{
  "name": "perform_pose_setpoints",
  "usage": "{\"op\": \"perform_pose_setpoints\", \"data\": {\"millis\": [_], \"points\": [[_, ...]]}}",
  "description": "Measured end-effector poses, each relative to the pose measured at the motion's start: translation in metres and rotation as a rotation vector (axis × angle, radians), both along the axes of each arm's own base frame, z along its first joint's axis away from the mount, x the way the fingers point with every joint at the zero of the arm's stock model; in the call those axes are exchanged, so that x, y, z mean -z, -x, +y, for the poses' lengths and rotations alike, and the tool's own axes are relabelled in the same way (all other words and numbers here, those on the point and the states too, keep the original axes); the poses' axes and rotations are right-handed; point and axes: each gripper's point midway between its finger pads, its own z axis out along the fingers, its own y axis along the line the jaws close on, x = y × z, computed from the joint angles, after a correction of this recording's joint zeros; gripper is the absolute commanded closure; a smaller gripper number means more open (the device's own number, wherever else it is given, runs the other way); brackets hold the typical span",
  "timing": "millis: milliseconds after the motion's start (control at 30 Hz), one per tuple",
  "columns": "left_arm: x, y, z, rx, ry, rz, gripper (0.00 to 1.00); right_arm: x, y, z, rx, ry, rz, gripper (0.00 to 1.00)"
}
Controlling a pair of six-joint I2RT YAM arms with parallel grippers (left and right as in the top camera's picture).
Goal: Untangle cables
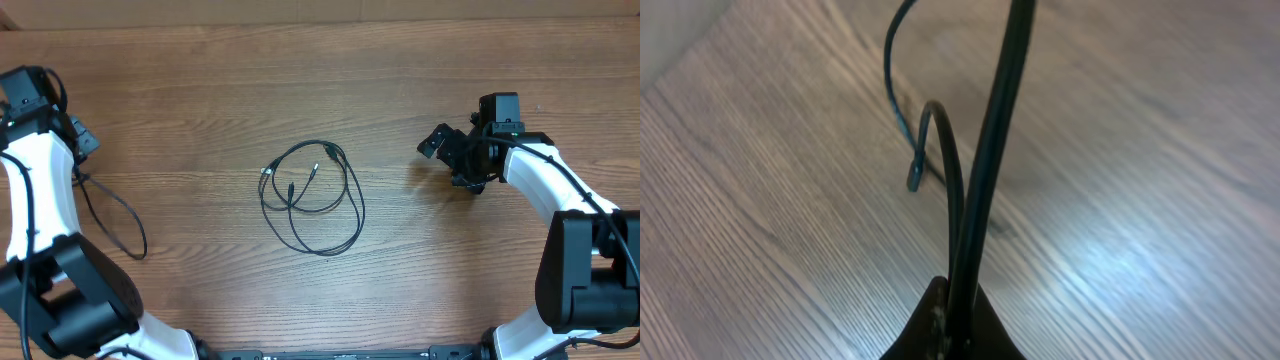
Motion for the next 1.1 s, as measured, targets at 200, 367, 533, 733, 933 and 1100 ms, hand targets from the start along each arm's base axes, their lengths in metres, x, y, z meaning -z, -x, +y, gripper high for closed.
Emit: {"op": "perform_pose_setpoints", "data": {"millis": [200, 367, 533, 733, 933, 1100], "points": [[0.031, -0.009, 0.023, 0.006, 0.056, -0.022, 0.96, 0.000, 0.000, 0.000, 0.000, 0.000, 0.000, 0.00], [0.046, -0.053, 0.000, 0.279, 0.114, -0.087, 0.96, 0.000, 0.000, 0.000, 0.000, 0.000, 0.000, 0.00], [0.078, -0.073, -0.034, 0.457, 0.155, -0.031, 0.96, 0.000, 0.000, 0.000, 0.001, -0.001, 0.001, 0.00], [0.096, -0.083, -0.048, 0.511, 0.070, 0.070, 0.32, 0.000, 0.000, 0.000, 0.000, 0.000, 0.001, 0.00], [0.084, -0.078, -0.049, 0.480, 0.086, 0.111, 0.10, 0.000, 0.000, 0.000, 0.000, -0.001, 0.000, 0.00], [0.009, -0.103, -0.049, 0.419, 0.111, -0.019, 0.11, 0.000, 0.000, 0.000, 0.000, 0.000, 0.000, 0.00]]}}
